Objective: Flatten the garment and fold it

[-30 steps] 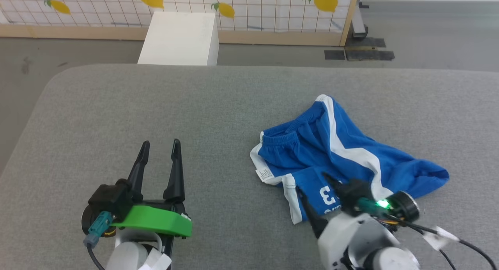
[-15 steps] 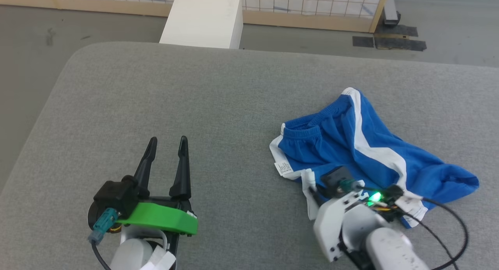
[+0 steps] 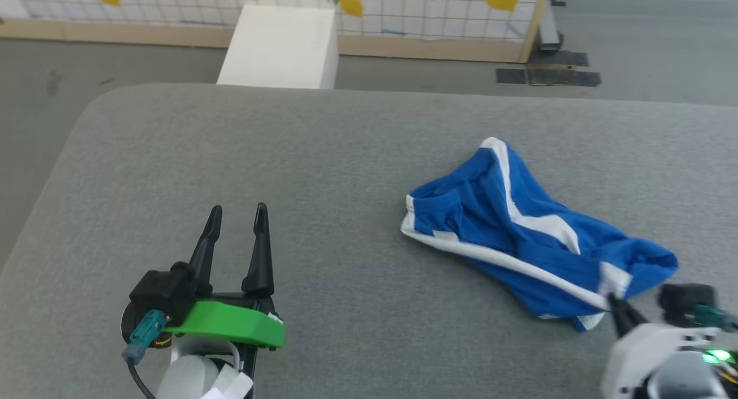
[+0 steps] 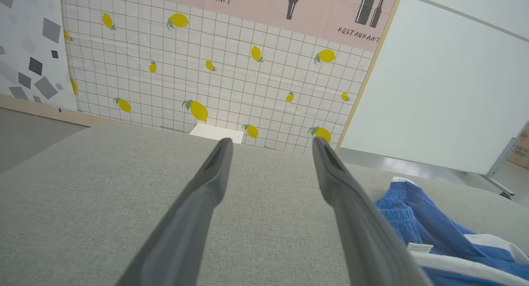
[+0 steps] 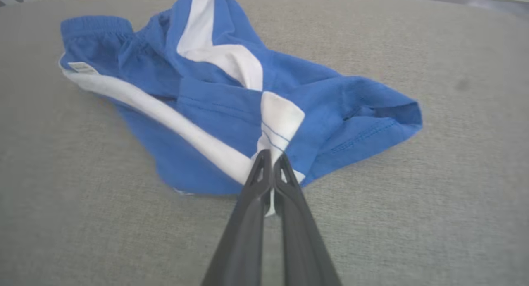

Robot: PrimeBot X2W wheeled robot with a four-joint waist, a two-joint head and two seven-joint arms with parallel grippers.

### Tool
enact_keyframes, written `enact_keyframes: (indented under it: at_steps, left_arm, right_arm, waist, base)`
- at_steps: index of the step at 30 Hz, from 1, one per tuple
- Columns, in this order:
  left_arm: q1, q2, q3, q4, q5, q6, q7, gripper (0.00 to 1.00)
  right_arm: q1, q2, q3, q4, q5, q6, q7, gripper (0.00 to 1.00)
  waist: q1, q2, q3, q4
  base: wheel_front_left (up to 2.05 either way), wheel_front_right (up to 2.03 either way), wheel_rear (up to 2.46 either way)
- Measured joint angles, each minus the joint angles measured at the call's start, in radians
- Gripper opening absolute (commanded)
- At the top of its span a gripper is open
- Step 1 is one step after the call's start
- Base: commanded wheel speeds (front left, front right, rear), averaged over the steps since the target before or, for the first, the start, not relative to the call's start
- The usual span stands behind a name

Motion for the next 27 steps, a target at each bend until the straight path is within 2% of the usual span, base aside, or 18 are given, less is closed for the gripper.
enact_keyframes:
  at_steps: [4, 8, 9, 10, 14, 19, 21, 27]
  left_arm:
    - [0.0, 0.0, -0.001, 0.0, 0.006, -0.004, 0.0, 1.0]
    - [0.0, 0.0, -0.008, 0.002, 0.006, -0.008, 0.0, 1.0]
    - [0.0, 0.0, -0.01, 0.004, 0.006, -0.009, 0.0, 1.0]
    - [0.0, 0.0, -0.011, 0.005, 0.006, -0.01, 0.0, 1.0]
    - [0.0, 0.0, -0.015, 0.01, 0.006, -0.012, 0.0, 1.0]
    - [-0.002, 0.0, -0.07, 0.03, 0.005, -0.026, 0.0, 1.0]
    - [-0.005, 0.001, -0.14, 0.058, 0.003, -0.037, -0.001, 1.0]
    - [-0.097, -0.002, -0.392, 0.195, -0.038, -0.056, 0.044, 1.0]
  right_arm:
    - [0.017, 0.0, -0.102, -0.013, 0.002, 0.0, 0.026, 0.0]
    - [0.018, 0.0, -0.205, 0.032, 0.002, 0.0, 0.078, 0.01]
    - [0.018, -0.001, -0.227, 0.055, 0.006, 0.0, 0.094, 0.45]
    - [0.018, 0.0, -0.248, 0.07, 0.008, 0.0, 0.095, 1.0]
    - [0.011, -0.001, -0.254, 0.078, 0.021, 0.0, 0.017, 1.0]
    - [0.0, 0.0, -0.168, 0.035, 0.032, 0.0, -0.167, 1.0]
    - [-0.003, -0.001, -0.128, 0.02, 0.03, 0.0, -0.228, 1.0]
    - [-0.003, 0.0, -0.048, 0.018, 0.043, 0.0, -0.278, 1.0]
  waist:
    - [0.0, 0.0, -0.008, -0.035]
    - [0.0, 0.0, -0.013, -0.068]
    - [0.0, 0.0, -0.013, -0.076]
    - [0.0, 0.0, -0.013, -0.083]
    - [0.0, 0.0, -0.012, -0.105]
    - [0.0, 0.0, -0.014, -0.125]
    - [0.0, 0.0, -0.016, -0.132]
    - [0.0, 0.0, -0.014, -0.156]
  base:
    - [0.0, 0.0, 0.0]
    - [0.0, 0.0, 0.0]
    - [0.0, 0.0, 0.0]
    - [0.0, 0.0, 0.0]
    - [0.0, 0.0, 0.0]
    - [0.0, 0.0, 0.0]
    - [0.0, 0.0, 0.0]
    - [0.0, 0.0, 0.0]
